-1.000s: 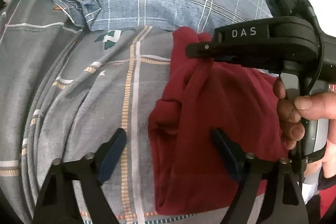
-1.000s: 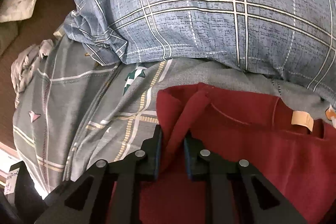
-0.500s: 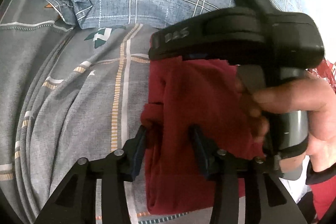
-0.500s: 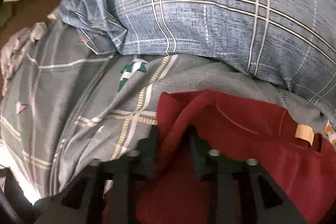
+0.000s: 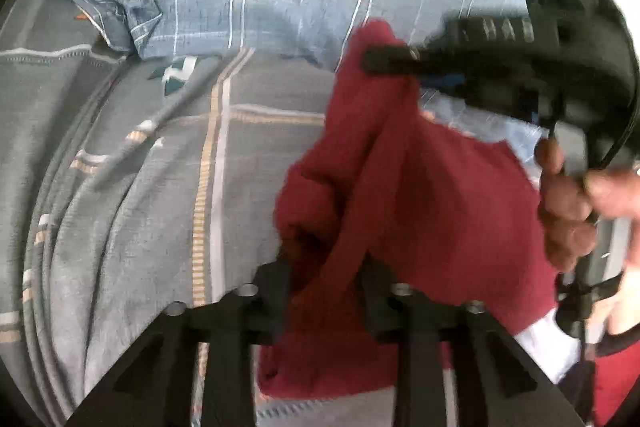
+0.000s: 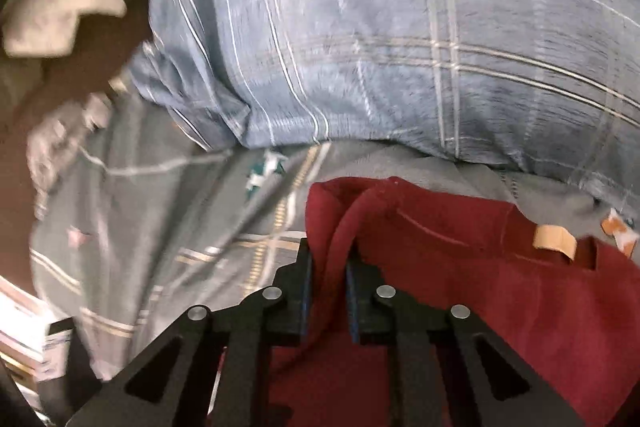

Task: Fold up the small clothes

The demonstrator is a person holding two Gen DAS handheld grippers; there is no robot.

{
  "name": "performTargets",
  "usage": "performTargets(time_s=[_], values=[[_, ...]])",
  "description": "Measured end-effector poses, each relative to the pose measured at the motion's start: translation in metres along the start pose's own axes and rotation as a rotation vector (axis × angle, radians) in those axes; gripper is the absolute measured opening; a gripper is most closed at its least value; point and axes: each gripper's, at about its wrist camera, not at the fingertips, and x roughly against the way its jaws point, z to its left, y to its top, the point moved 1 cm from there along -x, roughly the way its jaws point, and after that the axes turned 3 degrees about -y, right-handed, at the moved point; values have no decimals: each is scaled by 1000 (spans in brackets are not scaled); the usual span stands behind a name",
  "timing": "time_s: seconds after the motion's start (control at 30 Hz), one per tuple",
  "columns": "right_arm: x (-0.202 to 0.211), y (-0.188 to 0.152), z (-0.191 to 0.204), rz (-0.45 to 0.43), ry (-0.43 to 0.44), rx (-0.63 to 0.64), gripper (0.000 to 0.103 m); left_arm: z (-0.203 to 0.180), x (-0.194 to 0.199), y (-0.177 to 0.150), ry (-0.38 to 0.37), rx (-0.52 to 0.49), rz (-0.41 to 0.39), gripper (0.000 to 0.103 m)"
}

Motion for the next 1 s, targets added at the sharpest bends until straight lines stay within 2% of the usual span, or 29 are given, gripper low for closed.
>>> performTargets(time_s=[0.07,0.23,0.33,0.43,0.63,0.7,0.8,0.83,0.9,0.97,1.0], values=[[15,-1,-7,-19,10,-13,13,-14,15,4,0,-42,-35,17],[61,-1,-36,-71,63,-71,12,-67,43,11,-26,-148,-75,14],[91,-2,-53,-105,46,-76,12,-104,52,15,-59,-221,-83,13],[127,-5,-79,-147,16,-82,12,-147,51,17,-127,-292,-62,13],[165,-22,-147,-169,-83,-146,12,-223,6,5,-196,-389,22,12],[163,-34,-176,-155,-128,-188,12,-239,-20,-4,-203,-393,70,12],[144,-50,-212,-107,-149,-262,12,-249,-56,-17,-192,-373,138,14],[132,-57,-223,-78,-172,-285,12,-250,-64,-21,-190,-377,151,16],[116,-66,-232,-55,-201,-294,13,-251,-65,-23,-200,-394,147,27],[120,-70,-234,-77,-191,-325,22,-247,-51,-21,-277,-381,164,56],[126,-71,-235,-82,-187,-346,30,-242,-44,-19,-293,-372,164,59]])
